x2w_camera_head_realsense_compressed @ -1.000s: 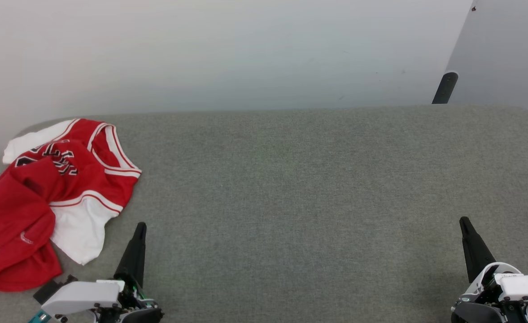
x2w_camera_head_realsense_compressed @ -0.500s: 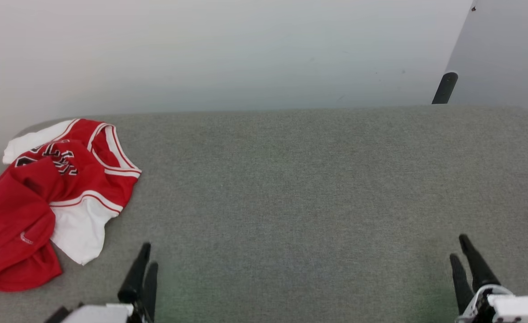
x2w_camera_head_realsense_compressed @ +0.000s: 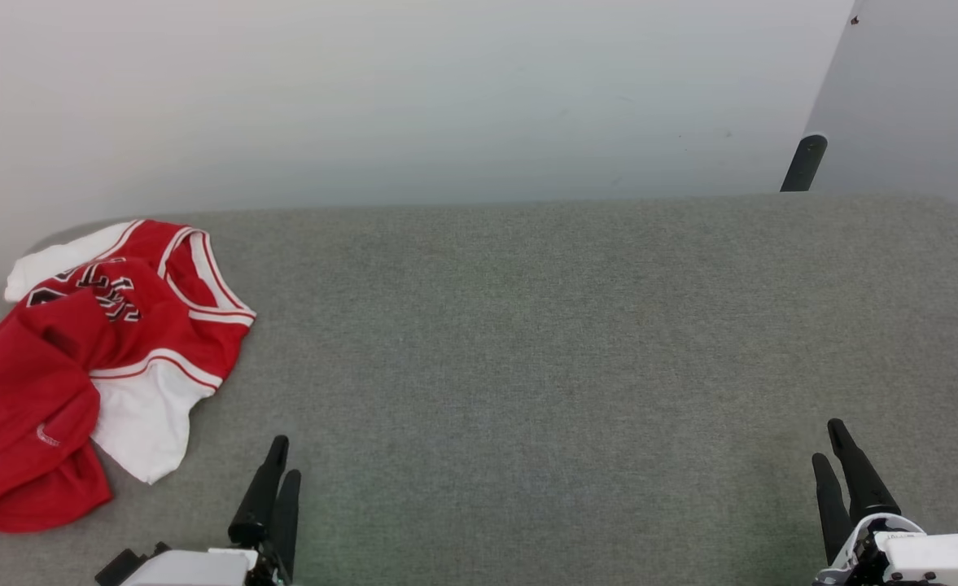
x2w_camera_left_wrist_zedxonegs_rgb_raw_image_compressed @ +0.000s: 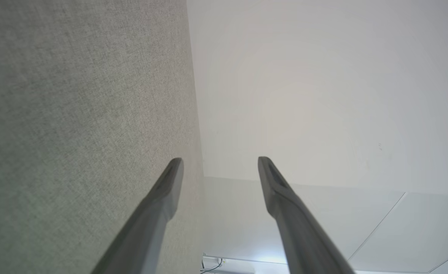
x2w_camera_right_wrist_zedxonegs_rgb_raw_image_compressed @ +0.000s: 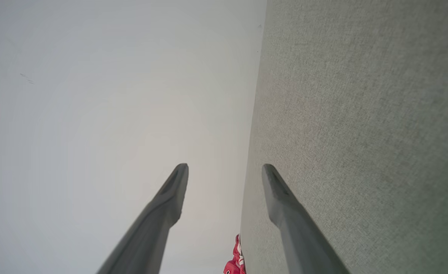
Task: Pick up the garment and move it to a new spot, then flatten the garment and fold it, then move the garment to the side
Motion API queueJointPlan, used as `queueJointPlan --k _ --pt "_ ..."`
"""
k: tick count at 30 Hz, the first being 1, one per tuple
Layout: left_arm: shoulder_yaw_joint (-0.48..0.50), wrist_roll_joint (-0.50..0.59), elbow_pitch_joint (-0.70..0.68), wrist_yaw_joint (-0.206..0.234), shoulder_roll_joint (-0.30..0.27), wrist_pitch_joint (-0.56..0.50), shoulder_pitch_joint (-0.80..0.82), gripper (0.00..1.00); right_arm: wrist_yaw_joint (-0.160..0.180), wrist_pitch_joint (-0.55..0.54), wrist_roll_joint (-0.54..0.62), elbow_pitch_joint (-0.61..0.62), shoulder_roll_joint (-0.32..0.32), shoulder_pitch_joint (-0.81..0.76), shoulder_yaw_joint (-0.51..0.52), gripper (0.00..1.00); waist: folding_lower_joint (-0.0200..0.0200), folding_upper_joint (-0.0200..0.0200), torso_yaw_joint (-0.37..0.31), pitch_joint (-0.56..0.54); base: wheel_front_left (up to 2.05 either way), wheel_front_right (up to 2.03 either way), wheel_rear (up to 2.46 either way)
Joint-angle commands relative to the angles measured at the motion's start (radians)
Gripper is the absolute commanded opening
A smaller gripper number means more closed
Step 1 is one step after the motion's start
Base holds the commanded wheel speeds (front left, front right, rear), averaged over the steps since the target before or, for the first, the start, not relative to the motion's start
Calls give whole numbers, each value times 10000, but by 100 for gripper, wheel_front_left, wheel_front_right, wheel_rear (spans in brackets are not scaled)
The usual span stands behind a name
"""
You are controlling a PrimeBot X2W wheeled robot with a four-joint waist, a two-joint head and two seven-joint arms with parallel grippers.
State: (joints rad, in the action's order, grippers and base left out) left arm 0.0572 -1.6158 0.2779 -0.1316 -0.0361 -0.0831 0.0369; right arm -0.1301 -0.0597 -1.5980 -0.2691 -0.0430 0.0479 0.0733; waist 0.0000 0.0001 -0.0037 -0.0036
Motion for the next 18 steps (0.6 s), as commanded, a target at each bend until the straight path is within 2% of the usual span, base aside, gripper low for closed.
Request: queueJointPlan --k 1,18 --pt "-57 -36 -193 2 -61 39 246 100 -1 78 93 212 -55 155 -70 100 0 -1 -2 -4 0 0 0" --pt "-586 385 -463 4 -304 531 329 100 -3 738 758 507 -247 166 -580 100 0 -1 -41 -92 0 0 0"
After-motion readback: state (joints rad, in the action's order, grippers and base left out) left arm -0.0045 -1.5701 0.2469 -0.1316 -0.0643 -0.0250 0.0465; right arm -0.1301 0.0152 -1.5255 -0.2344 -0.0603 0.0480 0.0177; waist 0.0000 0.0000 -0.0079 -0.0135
